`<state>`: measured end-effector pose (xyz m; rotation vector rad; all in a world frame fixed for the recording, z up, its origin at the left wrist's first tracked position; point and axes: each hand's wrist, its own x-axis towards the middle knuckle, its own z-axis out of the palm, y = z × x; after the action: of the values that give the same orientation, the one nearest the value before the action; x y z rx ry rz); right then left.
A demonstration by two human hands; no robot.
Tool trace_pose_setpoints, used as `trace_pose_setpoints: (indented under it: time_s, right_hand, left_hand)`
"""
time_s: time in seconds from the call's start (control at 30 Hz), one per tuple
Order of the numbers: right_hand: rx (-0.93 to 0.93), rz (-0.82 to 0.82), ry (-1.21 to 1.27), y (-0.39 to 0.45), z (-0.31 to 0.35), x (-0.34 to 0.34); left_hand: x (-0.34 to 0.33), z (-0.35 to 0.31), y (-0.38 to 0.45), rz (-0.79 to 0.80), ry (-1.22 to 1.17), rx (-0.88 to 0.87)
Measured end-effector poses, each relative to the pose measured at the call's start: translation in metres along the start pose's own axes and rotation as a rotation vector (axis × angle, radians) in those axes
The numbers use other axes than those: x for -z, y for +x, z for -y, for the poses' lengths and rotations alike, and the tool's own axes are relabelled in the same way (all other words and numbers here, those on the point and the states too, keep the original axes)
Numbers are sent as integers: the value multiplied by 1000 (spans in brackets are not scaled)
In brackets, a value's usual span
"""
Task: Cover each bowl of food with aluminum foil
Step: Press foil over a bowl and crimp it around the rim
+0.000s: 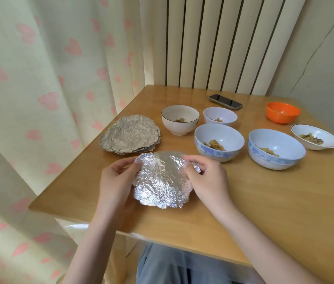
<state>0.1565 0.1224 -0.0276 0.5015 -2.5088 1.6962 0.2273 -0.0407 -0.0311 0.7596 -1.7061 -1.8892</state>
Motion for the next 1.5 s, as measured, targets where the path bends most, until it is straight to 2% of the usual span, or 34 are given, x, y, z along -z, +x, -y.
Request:
trace_pose_setpoints:
  time_s: [0.1,0.17,0.23,0.27,0.3,0.37,0.4,0.47,0.57,1.0,1.07,1.17,1.27,1.5]
  right_hand:
    - [83,46,-71,5,2,-6]
    - [168,0,-177,7,1,-1]
    - [245,-87,-287,10,6,5]
    - [304,-92,-322,12,12,6]
    - [374,-52,-355,14,17,4]
    - [447,133,-399,18,26,-4]
    - [428,237,-410,19,29,-9]
    - [368,379,-417,19,30,-16]
    - [337,456,-409,19,27,-18]
    - [341,464,-460,27,18,-25]
    - [288,440,-388,25,16,-25]
    - [175,313,-187,21,12,-27]
    - [77,249,-113,20,12,-30]
    - [102,224,-302,22,13,-31]
  left_hand:
    - [15,0,6,-26,36,-18]
    - [24,-1,4,-154,180,-183]
    - [30,-10,-11,-249,399,-449]
    - [29,-15,-18,-206,478,-555]
    - [26,-18,-24,-95,542,-610]
    - [16,-18,-28,169,649,-590]
    - [12,-15,-27,251,703,-578]
    - [8,-8,-22,298,768,-564]
    - [9,1,-19,308,751,-516]
    - [11,2,-19,380,663,-425]
    - [10,3,-19,384,654,-428]
    - [10,5,-19,379,666,-423]
    - [9,6,-19,371,669,-401]
    - [7,6,-21,360,676,-372]
